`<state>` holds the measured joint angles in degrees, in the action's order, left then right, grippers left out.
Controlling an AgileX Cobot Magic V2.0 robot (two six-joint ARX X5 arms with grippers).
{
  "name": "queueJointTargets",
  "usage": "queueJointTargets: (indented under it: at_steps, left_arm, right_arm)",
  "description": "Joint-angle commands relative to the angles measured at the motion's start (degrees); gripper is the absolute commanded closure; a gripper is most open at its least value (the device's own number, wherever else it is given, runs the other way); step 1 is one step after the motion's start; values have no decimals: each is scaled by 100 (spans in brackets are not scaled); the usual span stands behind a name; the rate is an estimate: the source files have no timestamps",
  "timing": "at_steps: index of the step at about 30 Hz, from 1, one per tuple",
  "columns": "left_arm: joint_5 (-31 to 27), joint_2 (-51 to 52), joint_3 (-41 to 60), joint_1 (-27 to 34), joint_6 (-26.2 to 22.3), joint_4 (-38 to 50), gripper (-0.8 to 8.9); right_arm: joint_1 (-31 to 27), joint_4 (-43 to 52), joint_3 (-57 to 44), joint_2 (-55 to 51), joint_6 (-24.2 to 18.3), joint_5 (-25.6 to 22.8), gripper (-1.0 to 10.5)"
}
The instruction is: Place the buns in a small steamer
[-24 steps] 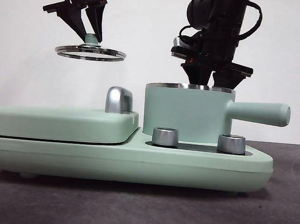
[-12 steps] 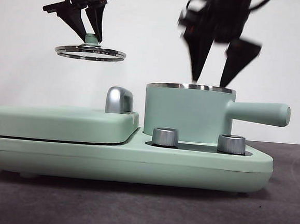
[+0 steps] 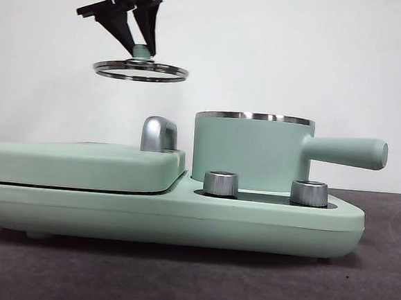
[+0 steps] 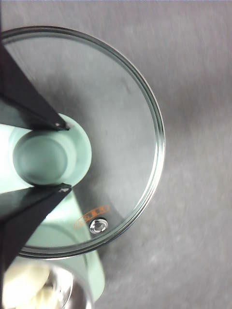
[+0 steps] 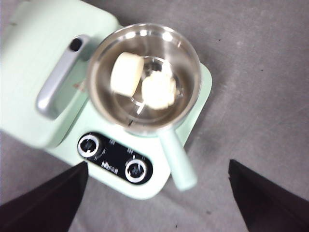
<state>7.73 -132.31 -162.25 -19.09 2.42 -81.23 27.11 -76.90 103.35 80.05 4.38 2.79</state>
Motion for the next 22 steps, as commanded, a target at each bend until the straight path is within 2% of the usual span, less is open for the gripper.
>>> queueJointTargets:
  at_steps: [1,5,8,13,17,22]
  left_arm:
    - [24,-105,-66,-192,22,-155,700]
    - [24,-105,-66,-557,22,-155,701]
    - [24,-105,-66,-850,22,-155,700]
    - [24,-105,-66,-1342,31,-155,701]
    - [24,-105,-66,-1635,81,-155,700]
    - [24,-107,-59,-2024,114,-155,701]
  right_arm:
    - [107,-439,-476,-645,101,-4,433]
    - [166,-361,-1781,-2155,103,-2,432]
    - [164,155,-2911,-3399,190,20,432]
    - [164,754,-4356,-5294,107,22,433]
    - [164,1104,-4826,-6251,107,22,433]
    - [164,1104,-4861,-6524,111,24,433]
